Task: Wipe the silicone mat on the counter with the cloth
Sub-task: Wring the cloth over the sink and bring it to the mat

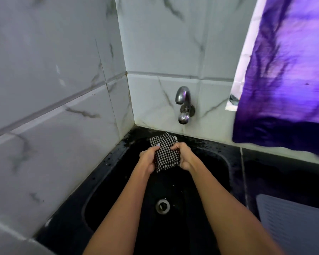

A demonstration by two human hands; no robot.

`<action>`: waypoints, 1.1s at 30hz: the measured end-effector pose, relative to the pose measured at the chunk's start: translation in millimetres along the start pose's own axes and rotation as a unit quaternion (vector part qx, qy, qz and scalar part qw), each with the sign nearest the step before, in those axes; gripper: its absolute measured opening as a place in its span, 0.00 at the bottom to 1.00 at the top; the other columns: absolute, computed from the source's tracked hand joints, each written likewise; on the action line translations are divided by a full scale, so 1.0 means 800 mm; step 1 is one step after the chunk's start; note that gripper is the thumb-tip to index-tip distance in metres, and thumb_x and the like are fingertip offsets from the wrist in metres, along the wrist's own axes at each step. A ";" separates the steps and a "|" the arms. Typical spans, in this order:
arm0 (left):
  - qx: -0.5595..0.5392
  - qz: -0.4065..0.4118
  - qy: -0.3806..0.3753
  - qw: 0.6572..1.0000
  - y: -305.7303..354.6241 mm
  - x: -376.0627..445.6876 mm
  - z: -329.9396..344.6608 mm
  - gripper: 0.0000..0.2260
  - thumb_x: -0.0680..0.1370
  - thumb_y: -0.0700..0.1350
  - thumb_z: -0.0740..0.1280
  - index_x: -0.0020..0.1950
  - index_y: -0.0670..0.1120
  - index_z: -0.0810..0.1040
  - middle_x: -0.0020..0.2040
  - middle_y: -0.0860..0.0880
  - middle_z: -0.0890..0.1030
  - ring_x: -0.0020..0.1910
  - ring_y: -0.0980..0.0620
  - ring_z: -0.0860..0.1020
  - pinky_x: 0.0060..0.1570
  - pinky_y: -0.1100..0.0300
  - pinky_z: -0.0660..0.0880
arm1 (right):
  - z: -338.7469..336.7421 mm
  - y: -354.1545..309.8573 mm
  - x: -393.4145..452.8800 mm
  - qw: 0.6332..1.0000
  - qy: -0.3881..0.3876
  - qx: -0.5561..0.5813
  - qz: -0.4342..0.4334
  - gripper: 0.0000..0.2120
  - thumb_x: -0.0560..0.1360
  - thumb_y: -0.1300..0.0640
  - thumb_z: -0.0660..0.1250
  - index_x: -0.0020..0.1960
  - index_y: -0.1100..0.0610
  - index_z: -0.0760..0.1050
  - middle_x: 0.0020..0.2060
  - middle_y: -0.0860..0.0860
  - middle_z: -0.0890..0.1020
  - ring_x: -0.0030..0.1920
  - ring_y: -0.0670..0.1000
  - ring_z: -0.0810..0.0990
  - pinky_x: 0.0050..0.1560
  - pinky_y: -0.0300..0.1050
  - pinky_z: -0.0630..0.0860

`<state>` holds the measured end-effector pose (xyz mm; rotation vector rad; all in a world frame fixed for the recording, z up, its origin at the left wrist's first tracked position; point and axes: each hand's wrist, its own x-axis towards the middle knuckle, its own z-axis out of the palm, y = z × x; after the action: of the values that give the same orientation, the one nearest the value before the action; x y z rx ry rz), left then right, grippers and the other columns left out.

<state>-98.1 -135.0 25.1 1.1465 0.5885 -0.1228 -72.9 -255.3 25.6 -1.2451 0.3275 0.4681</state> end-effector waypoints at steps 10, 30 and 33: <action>0.039 -0.020 -0.039 0.998 -0.094 -0.128 0.086 0.14 0.76 0.38 0.67 0.60 0.35 0.76 0.60 0.37 0.79 0.52 0.41 0.79 0.54 0.47 0.76 | -0.145 0.020 -0.137 0.993 0.012 -0.117 -0.025 0.10 0.71 0.55 0.73 0.48 0.59 0.78 0.46 0.55 0.83 0.44 0.53 0.82 0.43 0.46 0.78; 0.119 -0.059 -0.134 0.982 -0.251 -0.292 0.243 0.16 0.77 0.39 0.59 0.64 0.37 0.72 0.51 0.40 0.79 0.41 0.45 0.77 0.39 0.54 0.75 | -0.364 0.062 -0.305 0.909 0.233 -0.296 -0.178 0.33 0.66 0.54 0.77 0.66 0.50 0.65 0.60 0.55 0.72 0.59 0.52 0.72 0.60 0.48 0.70; 0.133 -0.071 -0.152 0.977 -0.252 -0.295 0.253 0.18 0.76 0.40 0.58 0.65 0.37 0.72 0.59 0.38 0.78 0.49 0.42 0.77 0.46 0.51 0.75 | -0.367 0.064 -0.309 0.890 0.248 -0.324 -0.206 0.20 0.68 0.54 0.75 0.58 0.50 0.72 0.59 0.55 0.73 0.60 0.52 0.72 0.59 0.47 0.69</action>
<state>-298.3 -446.3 33.6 1.3121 0.3869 -0.5039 -307.6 -563.2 16.8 -2.0402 0.3332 -0.1459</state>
